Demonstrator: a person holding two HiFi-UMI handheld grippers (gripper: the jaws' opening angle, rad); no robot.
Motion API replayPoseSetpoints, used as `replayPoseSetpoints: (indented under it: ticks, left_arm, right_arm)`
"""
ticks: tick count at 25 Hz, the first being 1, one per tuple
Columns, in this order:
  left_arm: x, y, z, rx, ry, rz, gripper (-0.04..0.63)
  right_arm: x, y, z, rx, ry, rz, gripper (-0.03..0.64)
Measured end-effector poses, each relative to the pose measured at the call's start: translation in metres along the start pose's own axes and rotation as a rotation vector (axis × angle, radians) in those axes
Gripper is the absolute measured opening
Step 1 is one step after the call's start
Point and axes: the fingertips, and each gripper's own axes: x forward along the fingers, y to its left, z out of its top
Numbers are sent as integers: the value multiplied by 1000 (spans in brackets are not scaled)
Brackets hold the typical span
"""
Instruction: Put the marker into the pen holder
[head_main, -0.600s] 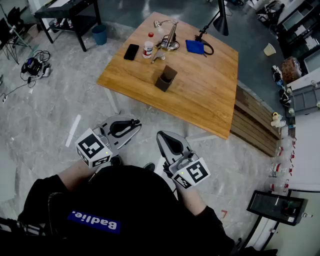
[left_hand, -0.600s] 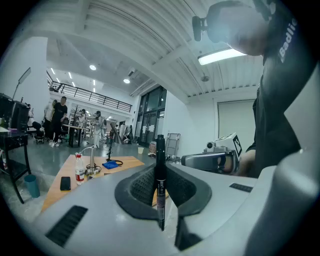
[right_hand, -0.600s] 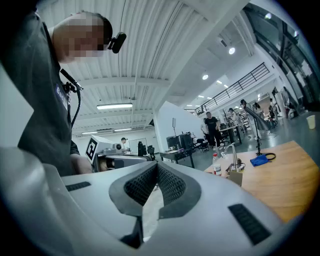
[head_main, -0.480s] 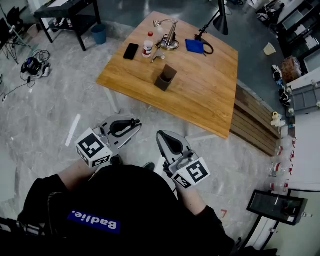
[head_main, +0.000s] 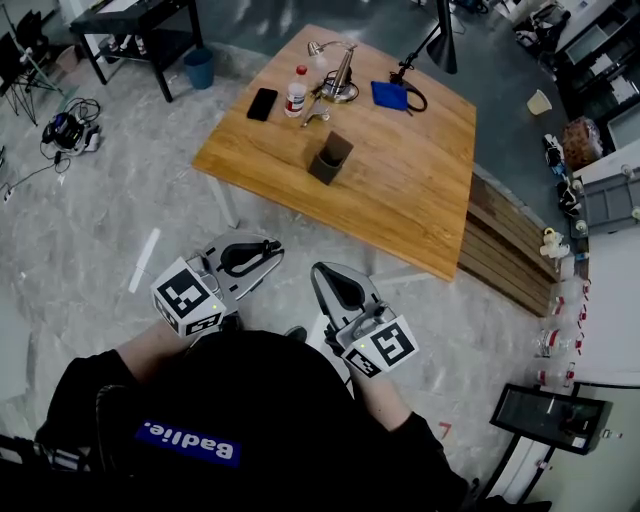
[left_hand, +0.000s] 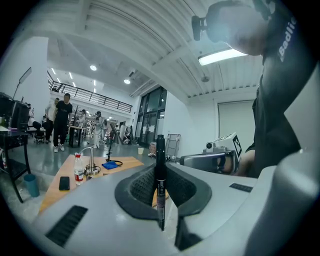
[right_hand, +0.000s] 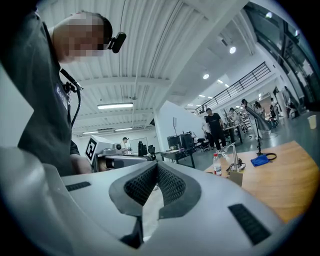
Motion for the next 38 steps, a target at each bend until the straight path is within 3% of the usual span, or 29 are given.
replayPoseSetpoints:
  ticks: [10,20,29,38]
  left_arm:
    - [27,-1,0,8,6,11,43]
    - [74,11,1,34,-5,94,43]
    - [121,70,8,46,-28,111,43]
    - [171,150,3,57,-28,25,43]
  right_arm:
    - [-15,-16,0,14,-3,6,6]
    - [-45,-49,-2,15,-5,42,6]
    - [-45,-92,-4,39,13,-24,6]
    - [8,-150,1,53,42,-125,6]
